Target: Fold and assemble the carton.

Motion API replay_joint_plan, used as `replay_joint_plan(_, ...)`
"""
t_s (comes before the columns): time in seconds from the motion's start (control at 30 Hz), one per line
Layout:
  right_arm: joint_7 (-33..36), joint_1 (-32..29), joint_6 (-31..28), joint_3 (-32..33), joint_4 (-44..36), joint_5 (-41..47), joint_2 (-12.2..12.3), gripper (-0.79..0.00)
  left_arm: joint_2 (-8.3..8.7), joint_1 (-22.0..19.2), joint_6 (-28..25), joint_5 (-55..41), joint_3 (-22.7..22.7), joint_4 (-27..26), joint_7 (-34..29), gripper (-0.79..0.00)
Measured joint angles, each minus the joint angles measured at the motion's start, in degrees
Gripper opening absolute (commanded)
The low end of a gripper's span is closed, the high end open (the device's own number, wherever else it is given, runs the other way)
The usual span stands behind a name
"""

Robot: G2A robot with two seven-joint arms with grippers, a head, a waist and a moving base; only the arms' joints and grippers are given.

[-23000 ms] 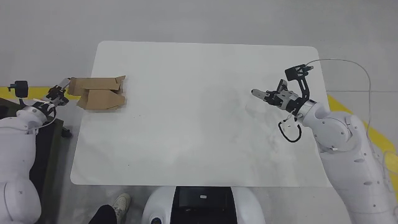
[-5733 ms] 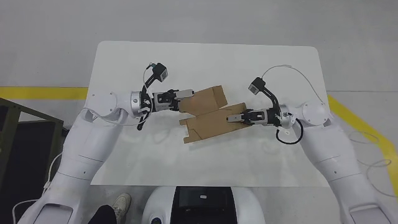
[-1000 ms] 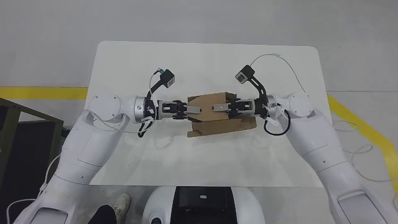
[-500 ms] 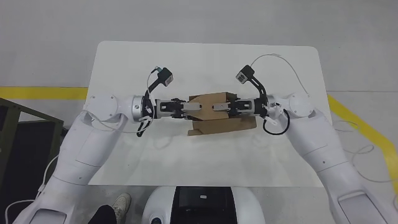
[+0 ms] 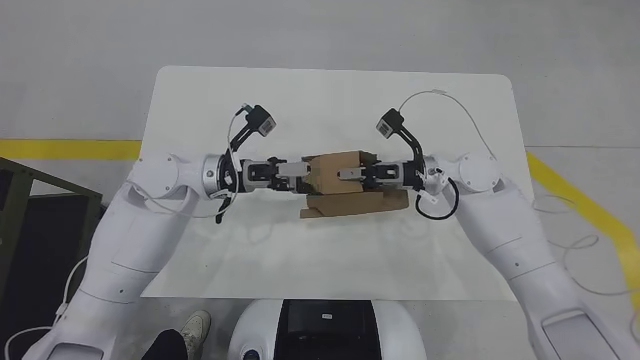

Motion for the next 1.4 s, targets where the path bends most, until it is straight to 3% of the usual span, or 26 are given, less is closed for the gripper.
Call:
replay_joint_plan(0.7, 0.68, -0.97, 0.03, -0.28, -1.69, 2.42, -0.57, -0.785, -1.35, -2.66, -2.34, -2.7, 4.5, 2.93, 1.34, 0.0)
replay_joint_plan(1.4, 0.33, -2.4, 0.62, 3.25, -3.47, 3.16, 0.1, -0.785, -0.52, 0.24, -2.61, 0.57, 0.38, 2.23, 5.44, 0.0)
